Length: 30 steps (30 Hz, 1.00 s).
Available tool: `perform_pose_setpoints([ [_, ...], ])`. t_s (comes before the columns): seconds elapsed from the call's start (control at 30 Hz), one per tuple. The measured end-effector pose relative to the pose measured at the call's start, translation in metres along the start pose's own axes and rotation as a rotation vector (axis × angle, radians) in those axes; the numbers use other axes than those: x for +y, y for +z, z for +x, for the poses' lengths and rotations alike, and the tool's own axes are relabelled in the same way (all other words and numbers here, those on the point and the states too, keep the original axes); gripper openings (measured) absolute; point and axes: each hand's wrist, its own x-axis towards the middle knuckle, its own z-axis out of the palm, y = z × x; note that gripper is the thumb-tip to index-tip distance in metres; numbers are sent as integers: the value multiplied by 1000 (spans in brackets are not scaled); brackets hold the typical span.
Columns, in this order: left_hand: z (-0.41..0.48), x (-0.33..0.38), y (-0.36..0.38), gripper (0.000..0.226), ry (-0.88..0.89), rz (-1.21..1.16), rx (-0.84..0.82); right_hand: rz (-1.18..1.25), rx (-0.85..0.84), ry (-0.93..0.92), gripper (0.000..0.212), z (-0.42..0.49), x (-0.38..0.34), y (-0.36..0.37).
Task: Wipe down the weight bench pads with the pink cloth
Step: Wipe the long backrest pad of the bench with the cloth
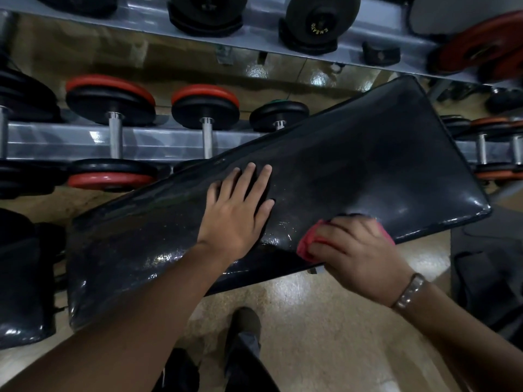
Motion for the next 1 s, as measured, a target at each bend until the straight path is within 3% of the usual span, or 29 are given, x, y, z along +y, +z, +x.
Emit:
perform_pose_setpoints([
  [0.13, -1, -2, 0, 58, -4, -6, 7, 6, 113, 336, 25, 22, -5, -6],
  [0.17, -1, -2, 0, 58, -4, -9, 5, 27, 111, 310, 24, 23, -11, -3],
  [0.3, -1, 0, 0, 59, 1, 1, -14, 120, -80, -70, 20, 12, -7, -4],
  [0.47, 0, -1, 0, 59, -10, -12, -16, 88, 101, 363, 23, 36, -4, -11],
  [0.5, 0, -1, 0, 59, -9, -15, -18, 84, 98, 343, 24, 37, -12, -7],
  [0.63, 0, -1, 1, 60, -10, 0, -34, 125, -96, -48, 21, 23, -19, 0],
  [0.67, 0, 0, 1, 60, -13, 5, -34, 117, -89, -19, 20, 25, -13, -2],
  [0.8, 1, 0, 2, 59, -29, 14, -22, 109, 132, 469, 24, 53, -4, -8],
  [0.83, 0, 0, 2, 59, -28, 8, -19, 98, 135, 454, 25, 57, -9, -6],
  [0.93, 2, -2, -1, 60, -17, -32, -24, 122, -4, 137, 27, 54, -17, -3],
  [1.0, 3, -4, -5, 61, -3, -51, -33, 130, -25, 146, 24, 58, -3, -7],
])
